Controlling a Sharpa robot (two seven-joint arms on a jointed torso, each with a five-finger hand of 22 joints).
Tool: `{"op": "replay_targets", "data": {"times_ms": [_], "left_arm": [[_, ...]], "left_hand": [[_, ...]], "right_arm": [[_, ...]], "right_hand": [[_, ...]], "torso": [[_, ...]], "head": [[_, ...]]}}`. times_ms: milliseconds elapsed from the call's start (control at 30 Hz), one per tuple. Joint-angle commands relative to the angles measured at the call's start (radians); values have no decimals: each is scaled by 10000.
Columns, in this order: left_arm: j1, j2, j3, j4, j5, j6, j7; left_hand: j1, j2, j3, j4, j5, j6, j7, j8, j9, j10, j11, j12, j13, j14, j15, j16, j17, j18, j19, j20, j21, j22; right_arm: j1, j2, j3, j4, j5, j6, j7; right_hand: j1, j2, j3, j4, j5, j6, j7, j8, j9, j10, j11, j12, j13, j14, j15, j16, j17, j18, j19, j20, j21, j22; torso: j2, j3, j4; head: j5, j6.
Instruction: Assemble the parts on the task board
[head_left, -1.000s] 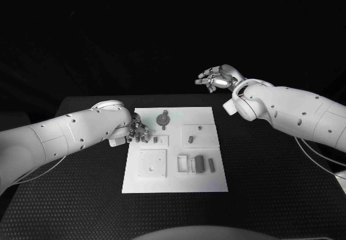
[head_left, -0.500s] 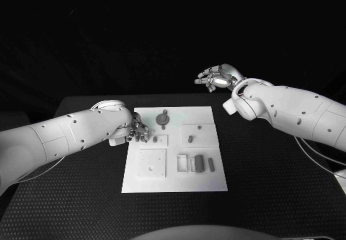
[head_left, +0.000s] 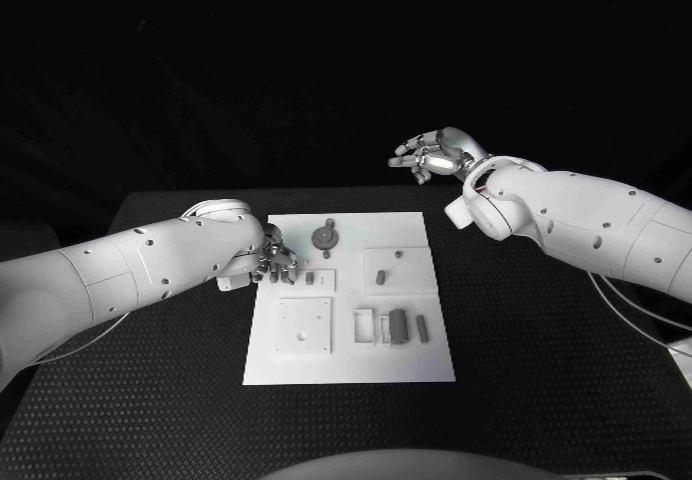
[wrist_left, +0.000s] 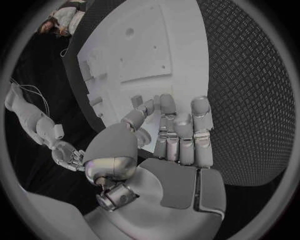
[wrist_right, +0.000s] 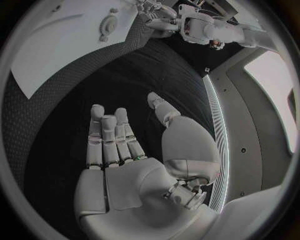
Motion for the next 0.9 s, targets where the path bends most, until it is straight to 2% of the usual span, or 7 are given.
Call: {"op": "replay_targets", "data": {"times_ms": [33, 267, 567, 700, 767, 800, 900], "left_arm": [[-96, 45, -46, 8, -20, 190, -20], [-96, 73, -46, -37, 111, 213, -68], [-97, 94, -46, -11, 87, 123, -56], [-97, 85, -45, -13, 88, 113, -65], [-97, 81, -45, -20, 88, 124, -61], [-96, 76, -45, -20, 88, 94, -63], [-96, 64, -45, -27, 88, 56, -62]], "left_hand": [[-14, 212, 139, 16, 416, 696, -120, 467, 415, 453, -365, 47, 10, 224, -266, 35, 12, 9, 24, -381, 37, 222], [-186, 333, 135, 2, 521, 711, -134, 502, 442, 474, -377, 73, 31, 240, -273, 67, 13, 10, 17, -384, 67, 219], [-280, 243, 121, 14, 498, 707, -137, 516, 455, 474, -380, 77, 36, 244, -282, 68, 4, 15, 20, -390, 79, 212], [-393, 12, 86, 103, 189, 679, -131, 520, 461, 453, -374, 56, 28, 233, -289, 43, -28, 25, 26, -397, 66, 188], [-535, -238, -3, 228, -205, 582, -97, 478, 447, 378, -346, -3, -2, 185, -280, -15, -71, 27, 0, -397, 24, 170], [-648, -352, -118, 294, -293, 547, -79, 466, 444, 354, -331, -23, -16, 168, -270, -34, -87, 21, -13, -390, 8, 167], [-878, -591, -363, 391, -368, 450, -47, 431, 436, 278, -303, -67, -47, 104, -253, -75, -119, 22, -69, -389, -42, 162]], "right_arm": [[-6, -2, 5, 12, -6, 124, 71], [-6, -3, 5, 11, -6, 122, 71], [-6, 0, 5, 7, -6, 132, 72], [-6, -2, 5, 7, -6, 128, 72], [-6, -4, 5, 10, -6, 126, 73], [-6, -6, 5, 10, -6, 127, 71], [-6, -8, 5, 8, -6, 120, 72]], "right_hand": [[-76, 30, 23, 27, -28, -10, 304, 40, -12, -52, -9, 35, -17, -37, -29, 68, -18, 145, -27, 64, -50, 85], [-73, 28, 24, 25, -28, -12, 305, 41, -15, -54, -8, 39, -22, -38, -29, 69, -20, 145, -27, 64, -51, 86], [-72, 26, 24, 23, -28, -14, 305, 43, -17, -57, -8, 42, -28, -41, -29, 70, -24, 145, -29, 65, -53, 87], [-72, 26, 24, 23, -28, -15, 306, 43, -19, -59, -7, 43, -31, -42, -28, 70, -25, 145, -29, 65, -54, 87], [-72, 25, 24, 23, -28, -16, 306, 43, -19, -60, -7, 43, -32, -43, -28, 70, -26, 145, -30, 65, -55, 87], [-72, 25, 24, 23, -28, -17, 306, 43, -20, -61, -7, 43, -33, -43, -28, 69, -26, 145, -30, 65, -55, 87], [-73, 24, 24, 23, -28, -19, 307, 43, -21, -63, -6, 43, -35, -45, -28, 69, -28, 145, -31, 65, -56, 87]], "torso": [[-3, 0, 3], [1, 6, -3], [4, 4, -1], [-1, 5, 0], [-2, 5, 0], [-2, 4, 0], [-1, 0, 4]], "head": [[3, -2], [-1, -5], [-12, -20], [-23, -17], [-26, -15], [-25, -16], [-22, -18]]}}
